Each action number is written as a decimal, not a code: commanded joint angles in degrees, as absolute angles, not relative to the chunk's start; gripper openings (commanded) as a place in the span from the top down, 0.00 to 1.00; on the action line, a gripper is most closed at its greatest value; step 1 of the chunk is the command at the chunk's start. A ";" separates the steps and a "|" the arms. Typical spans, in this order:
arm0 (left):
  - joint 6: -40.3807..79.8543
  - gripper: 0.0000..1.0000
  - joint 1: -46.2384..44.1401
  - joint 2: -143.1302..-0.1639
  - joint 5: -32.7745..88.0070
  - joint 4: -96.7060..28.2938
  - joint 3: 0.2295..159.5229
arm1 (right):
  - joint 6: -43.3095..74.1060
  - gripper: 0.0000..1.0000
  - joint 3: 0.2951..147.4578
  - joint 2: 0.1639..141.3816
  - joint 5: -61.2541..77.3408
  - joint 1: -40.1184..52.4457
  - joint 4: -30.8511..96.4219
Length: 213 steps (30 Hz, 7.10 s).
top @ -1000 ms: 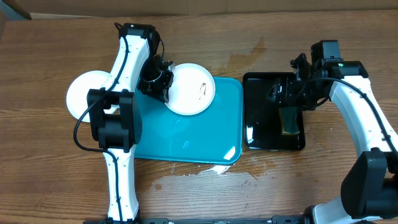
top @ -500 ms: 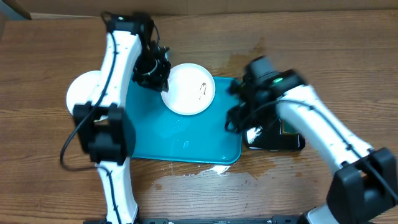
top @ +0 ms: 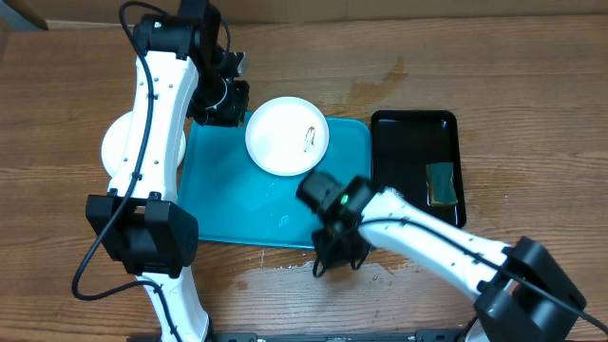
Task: Clean dirty plates on tray and stack at the side
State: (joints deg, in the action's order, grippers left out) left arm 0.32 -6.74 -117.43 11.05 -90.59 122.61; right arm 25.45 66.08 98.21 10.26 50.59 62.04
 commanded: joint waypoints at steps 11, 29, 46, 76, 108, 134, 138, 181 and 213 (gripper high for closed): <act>1.72 0.74 -6.66 -117.75 10.07 -90.26 122.72 | 31.11 0.96 54.68 98.35 1.10 50.39 49.58; 1.72 0.73 -6.68 -117.75 10.07 -90.41 122.72 | 31.05 0.88 54.96 98.32 -3.51 45.52 46.72; 6.00 0.62 -6.79 -117.75 8.64 -82.72 118.17 | 22.26 0.31 81.25 93.43 4.75 29.76 67.64; 18.24 0.86 -6.83 -117.80 4.86 -44.36 84.95 | 20.71 0.29 80.95 93.56 0.80 14.81 59.88; 18.02 0.96 -7.16 -117.78 8.14 -50.89 79.09 | 20.71 0.26 80.95 93.56 -0.38 14.81 61.06; 20.64 0.67 -7.05 -117.80 18.98 -57.19 79.05 | 28.56 0.31 58.13 94.32 -17.08 14.70 43.00; 20.51 0.66 -7.07 -117.80 18.92 -57.19 79.05 | 28.56 0.31 56.51 94.32 -17.12 14.70 41.08; 20.53 0.24 -7.07 -117.80 18.87 -58.67 79.05 | 23.55 0.62 51.70 94.37 1.91 12.21 33.65; 20.53 0.17 -7.05 -117.80 18.68 -58.43 79.05 | 15.79 0.30 51.75 94.02 -6.59 12.23 30.00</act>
State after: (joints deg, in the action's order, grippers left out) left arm 21.04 -6.76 -117.10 19.79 -58.74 79.55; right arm 16.25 53.80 94.24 -5.08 12.10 32.05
